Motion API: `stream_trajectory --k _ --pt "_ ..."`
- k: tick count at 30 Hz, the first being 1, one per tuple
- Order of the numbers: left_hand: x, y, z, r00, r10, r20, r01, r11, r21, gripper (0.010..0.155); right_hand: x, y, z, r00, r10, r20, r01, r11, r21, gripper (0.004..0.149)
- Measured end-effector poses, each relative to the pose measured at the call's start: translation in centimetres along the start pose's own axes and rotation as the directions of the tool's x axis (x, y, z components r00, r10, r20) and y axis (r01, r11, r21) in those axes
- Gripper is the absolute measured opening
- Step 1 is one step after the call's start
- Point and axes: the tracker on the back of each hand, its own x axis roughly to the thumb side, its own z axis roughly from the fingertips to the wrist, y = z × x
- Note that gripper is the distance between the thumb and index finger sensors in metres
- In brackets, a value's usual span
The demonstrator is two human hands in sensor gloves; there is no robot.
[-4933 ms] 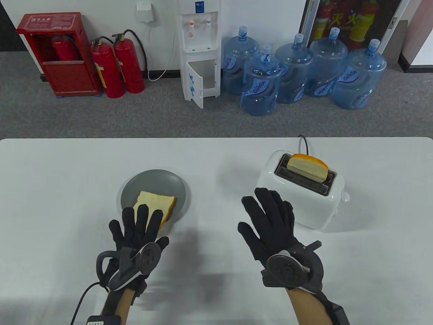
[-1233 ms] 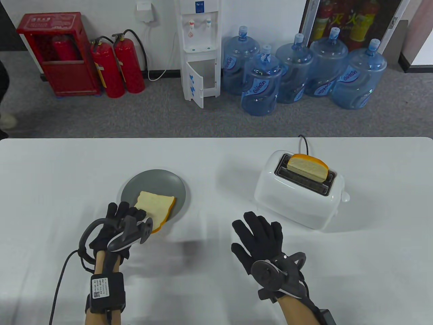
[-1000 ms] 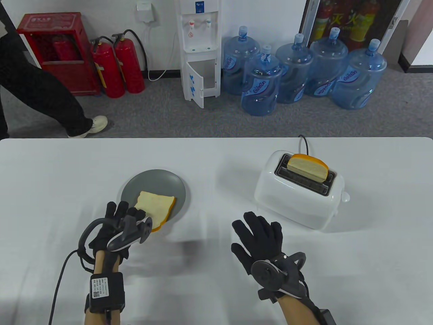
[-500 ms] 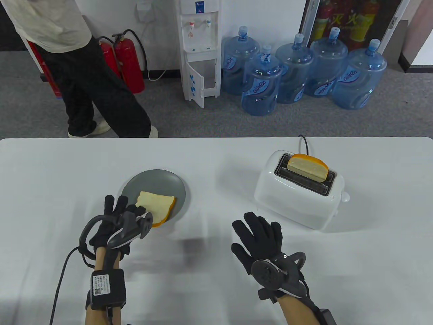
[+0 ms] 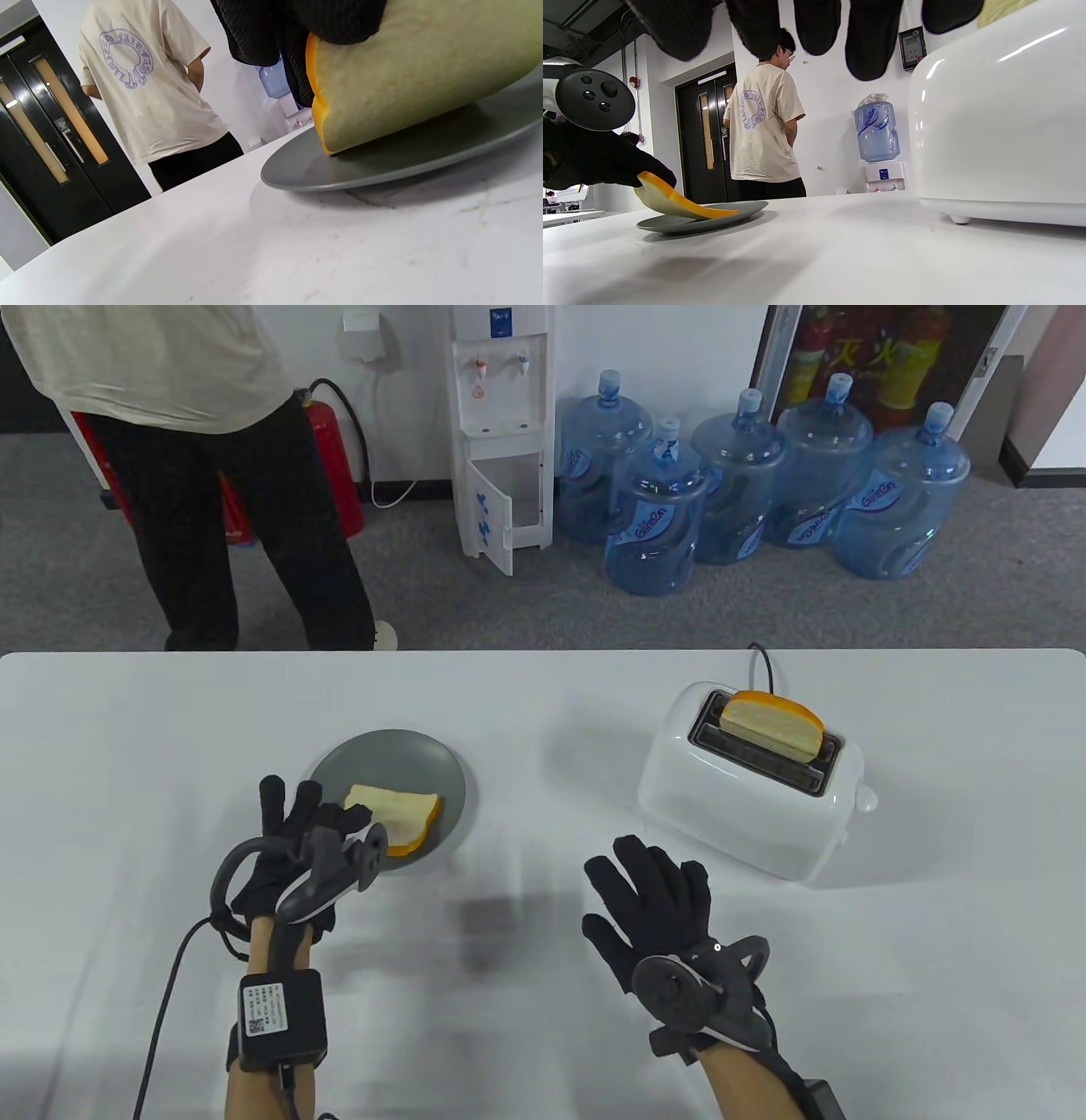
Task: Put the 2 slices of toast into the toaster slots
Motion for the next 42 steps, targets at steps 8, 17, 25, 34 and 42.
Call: stream_trajectory --k 8,17,25,34,42 --pt "0.2 0.9 0.0 0.999 0.032 -0.03 -0.03 0.998 0.052 0.05 -0.1 0.0 0.0 1.0 -0.002 -0.002 0.002 1.0 -0.005 0.062" --pt "0.6 1.9 -0.2 0.997 0.039 -0.073 -0.031 0.994 0.103 0.05 0.0 0.0 0.1 1.0 0.001 0.002 -0.001 1.0 -0.005 0.062" --pt "0.2 2.0 -0.4 0.989 0.055 -0.138 -0.035 0.989 0.143 0.049 0.0 0.0 0.1 1.0 -0.001 -0.002 0.001 1.0 -0.006 0.062" --pt "-0.3 2.4 0.0 0.982 0.113 -0.151 -0.081 0.975 0.205 0.048 0.0 0.0 0.1 1.0 0.006 -0.001 -0.006 1.0 -0.007 0.062" --pt "0.0 3.4 0.9 0.976 0.171 -0.132 -0.133 0.957 0.256 0.047 0.1 0.0 0.1 1.0 0.006 0.012 -0.006 1.0 -0.006 0.064"
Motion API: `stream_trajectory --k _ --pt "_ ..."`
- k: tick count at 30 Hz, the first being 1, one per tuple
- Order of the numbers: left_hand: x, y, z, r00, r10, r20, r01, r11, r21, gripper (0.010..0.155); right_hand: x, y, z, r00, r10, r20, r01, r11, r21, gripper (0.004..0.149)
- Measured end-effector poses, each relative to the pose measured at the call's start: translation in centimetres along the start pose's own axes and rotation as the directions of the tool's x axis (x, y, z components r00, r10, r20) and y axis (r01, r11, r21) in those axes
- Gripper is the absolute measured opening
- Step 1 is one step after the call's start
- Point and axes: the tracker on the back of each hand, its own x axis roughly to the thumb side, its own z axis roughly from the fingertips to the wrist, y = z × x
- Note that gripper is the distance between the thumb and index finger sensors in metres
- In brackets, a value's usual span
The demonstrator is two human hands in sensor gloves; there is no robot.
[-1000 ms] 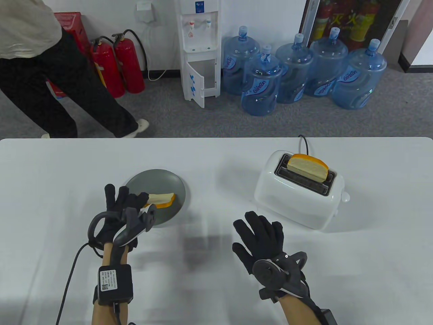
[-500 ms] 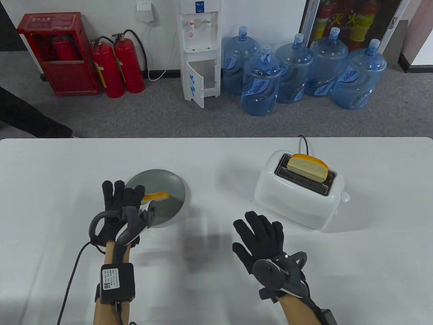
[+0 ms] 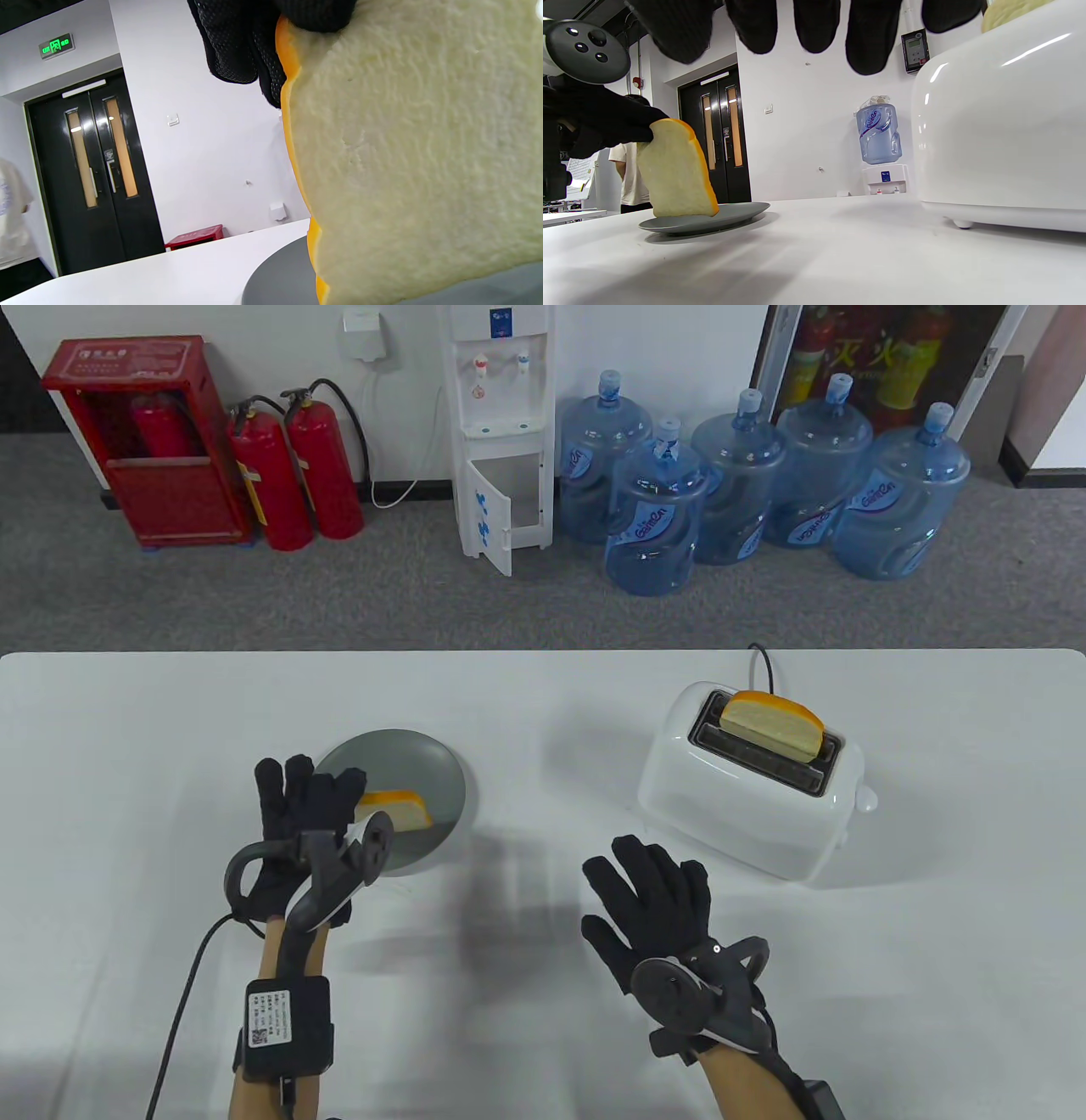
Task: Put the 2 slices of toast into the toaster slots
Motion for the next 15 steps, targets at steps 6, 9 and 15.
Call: stream_trajectory --k 6,9,15 --pt "0.6 1.2 1.7 0.998 0.015 0.058 -0.019 0.998 0.062 0.046 0.3 0.0 0.1 1.0 -0.01 0.027 0.01 1.0 -0.005 0.066" --pt "0.6 2.0 2.7 0.995 0.056 0.08 -0.063 0.994 0.094 0.046 0.4 0.0 0.1 0.999 -0.013 0.036 0.013 1.0 -0.01 0.067" --pt "1.0 3.4 4.8 0.984 0.132 0.121 -0.148 0.979 0.141 0.046 0.7 0.0 0.3 0.998 -0.014 0.053 0.015 1.0 -0.015 0.07"
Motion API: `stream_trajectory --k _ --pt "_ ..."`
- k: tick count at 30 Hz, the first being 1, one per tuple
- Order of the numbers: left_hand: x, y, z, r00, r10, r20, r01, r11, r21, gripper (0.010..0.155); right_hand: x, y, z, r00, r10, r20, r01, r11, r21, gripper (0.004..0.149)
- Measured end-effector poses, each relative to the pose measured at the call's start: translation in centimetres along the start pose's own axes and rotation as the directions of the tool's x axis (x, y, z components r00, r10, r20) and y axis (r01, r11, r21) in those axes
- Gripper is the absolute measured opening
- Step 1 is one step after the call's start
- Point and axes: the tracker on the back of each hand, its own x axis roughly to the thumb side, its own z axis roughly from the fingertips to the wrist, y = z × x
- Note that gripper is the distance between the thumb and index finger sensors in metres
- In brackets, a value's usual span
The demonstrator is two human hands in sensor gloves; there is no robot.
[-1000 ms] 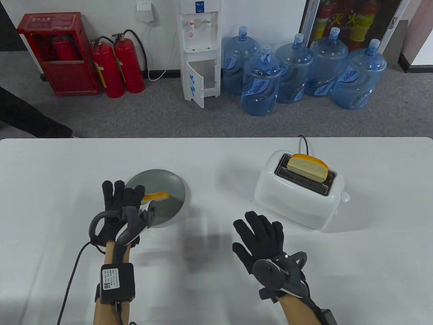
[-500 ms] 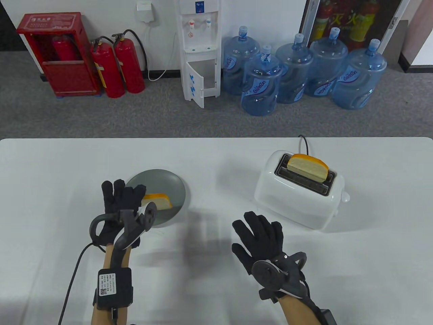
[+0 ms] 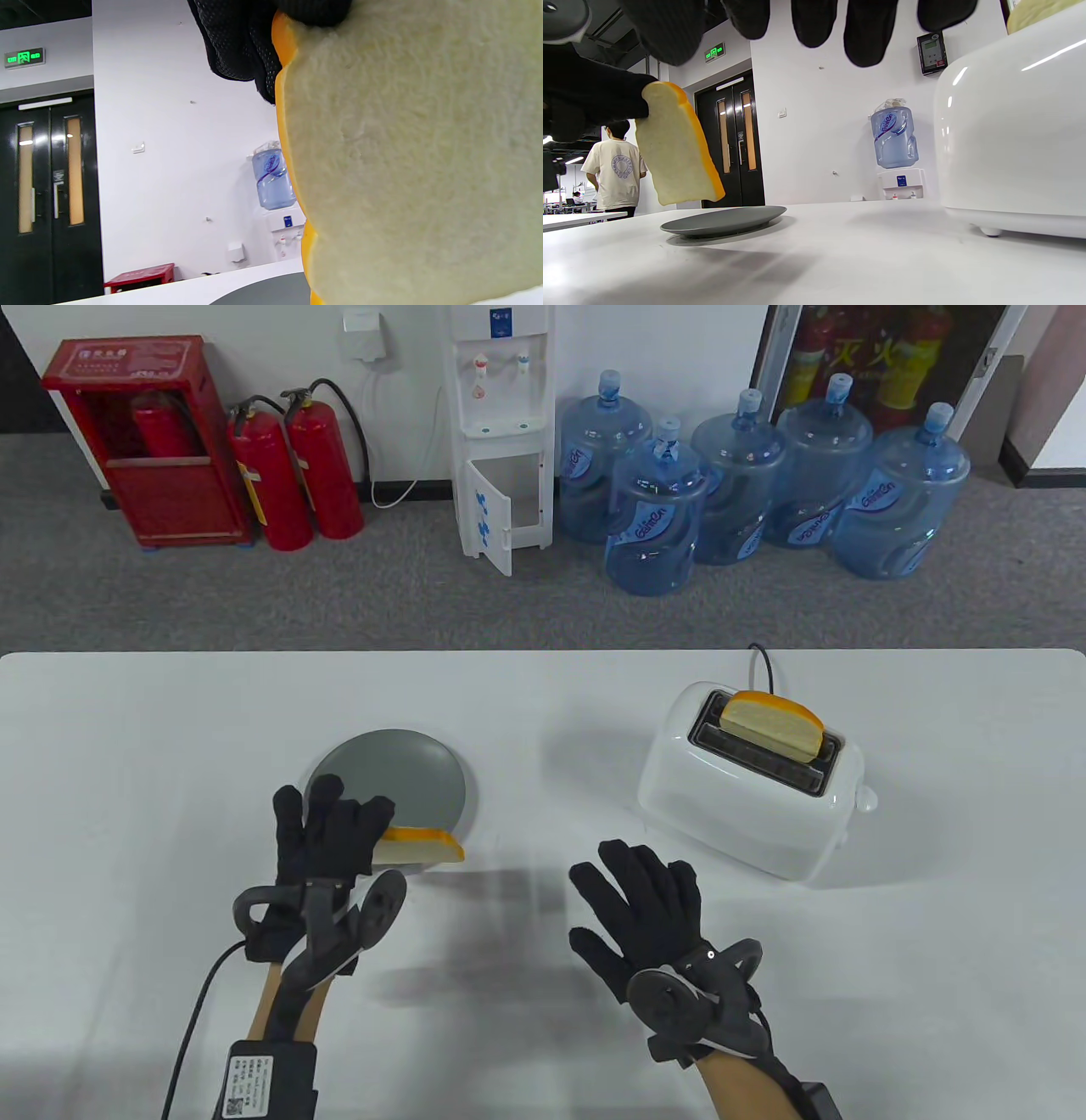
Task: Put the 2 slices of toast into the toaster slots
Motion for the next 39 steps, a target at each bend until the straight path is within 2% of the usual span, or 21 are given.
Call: stream_trajectory --k 9,13,28,39 --pt "2.0 1.5 2.9 0.993 0.078 0.086 -0.082 0.996 0.038 0.046 0.8 0.0 0.2 0.999 -0.003 0.038 0.003 1.0 0.001 0.071" --pt "2.5 1.5 3.6 0.986 0.127 0.106 -0.13 0.991 0.02 0.046 1.3 -0.2 0.4 0.998 -0.01 0.065 0.011 1.0 -0.003 0.074" --pt "5.1 2.2 5.4 0.957 0.156 0.243 -0.164 0.986 0.01 0.046 3.6 -0.9 0.9 0.978 -0.064 0.197 0.073 0.997 -0.038 0.074" --pt "7.4 2.8 6.4 0.925 0.186 0.332 -0.192 0.981 -0.013 0.046 5.3 -1.1 1.2 0.959 -0.019 0.284 0.047 0.995 -0.092 0.071"
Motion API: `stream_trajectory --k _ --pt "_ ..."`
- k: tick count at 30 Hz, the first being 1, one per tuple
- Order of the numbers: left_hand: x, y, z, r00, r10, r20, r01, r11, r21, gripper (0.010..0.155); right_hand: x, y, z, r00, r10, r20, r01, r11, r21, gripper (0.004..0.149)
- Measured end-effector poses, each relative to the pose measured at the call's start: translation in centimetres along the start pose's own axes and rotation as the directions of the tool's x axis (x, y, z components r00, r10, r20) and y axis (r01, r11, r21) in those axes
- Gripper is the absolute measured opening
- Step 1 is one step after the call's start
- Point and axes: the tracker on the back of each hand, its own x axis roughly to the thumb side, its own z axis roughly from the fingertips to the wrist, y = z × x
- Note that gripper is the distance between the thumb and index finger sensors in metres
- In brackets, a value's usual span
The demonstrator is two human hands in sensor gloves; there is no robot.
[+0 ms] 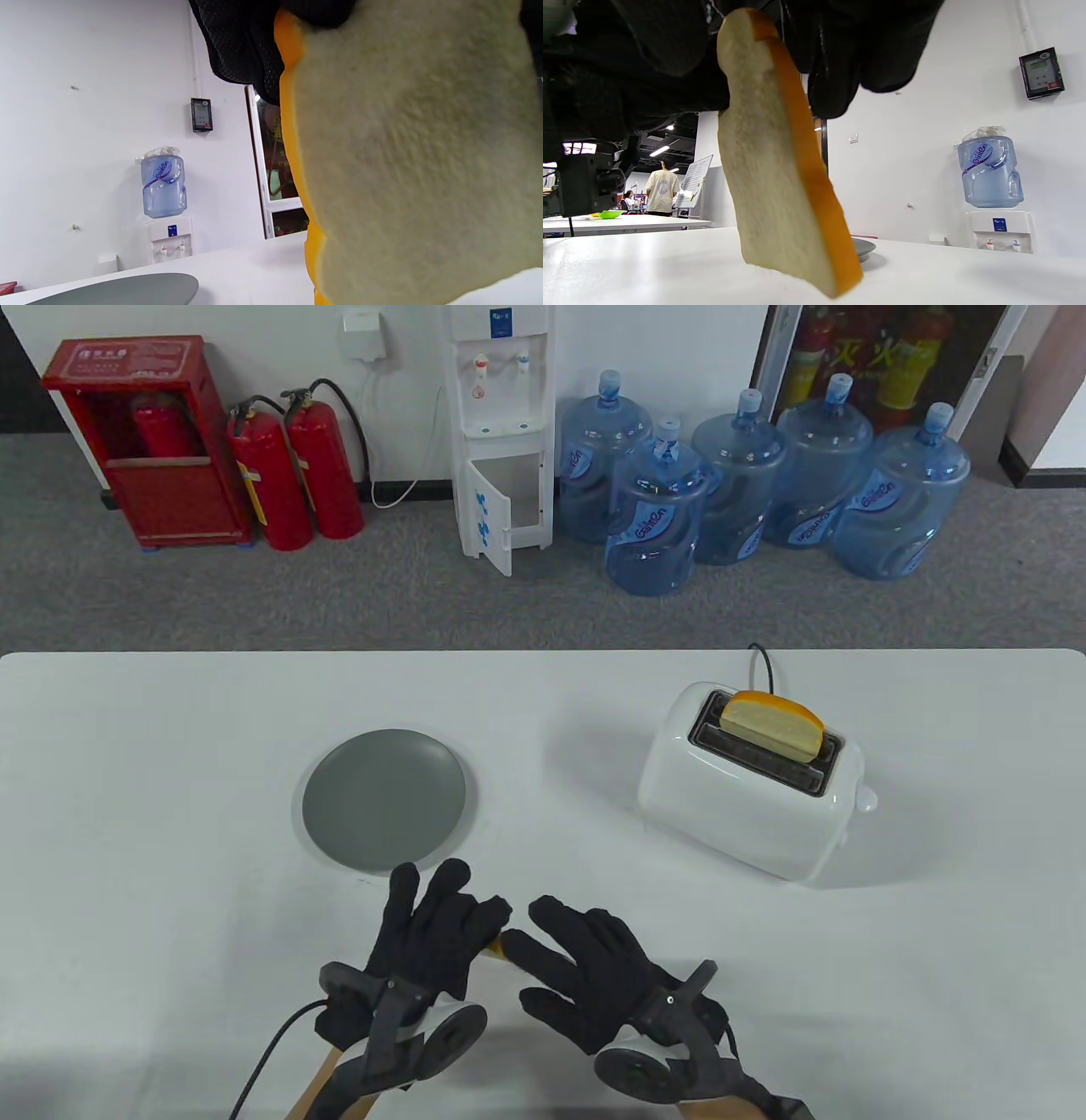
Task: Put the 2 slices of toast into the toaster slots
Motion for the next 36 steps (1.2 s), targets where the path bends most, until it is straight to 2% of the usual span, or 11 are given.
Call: stream_trajectory --k 6,16,27,32,36 --pt "0.1 -0.2 0.0 1.0 0.023 0.014 -0.023 1.0 -0.018 0.047 0.4 0.1 -0.1 1.0 0.014 0.013 -0.014 1.0 -0.015 0.061" --pt "0.0 -0.4 0.1 0.997 0.08 0.019 -0.079 0.996 -0.045 0.048 0.6 -0.5 -0.1 0.999 0.018 0.043 -0.015 0.997 -0.074 0.057" --pt "-0.4 -0.6 0.4 0.988 0.133 0.076 -0.133 0.991 -0.002 0.053 0.1 -0.7 -0.2 1.0 -0.01 0.016 0.012 0.995 -0.103 0.054" --pt "-0.4 -0.5 0.6 0.988 0.109 0.113 -0.114 0.993 0.038 0.053 -0.3 -0.7 -0.1 1.0 -0.021 -0.002 0.021 0.994 -0.106 0.053" --pt "-0.8 -0.4 0.7 0.986 0.129 0.104 -0.135 0.989 0.059 0.054 -0.4 -0.6 -0.2 0.999 -0.05 -0.015 0.048 0.992 -0.116 0.052"
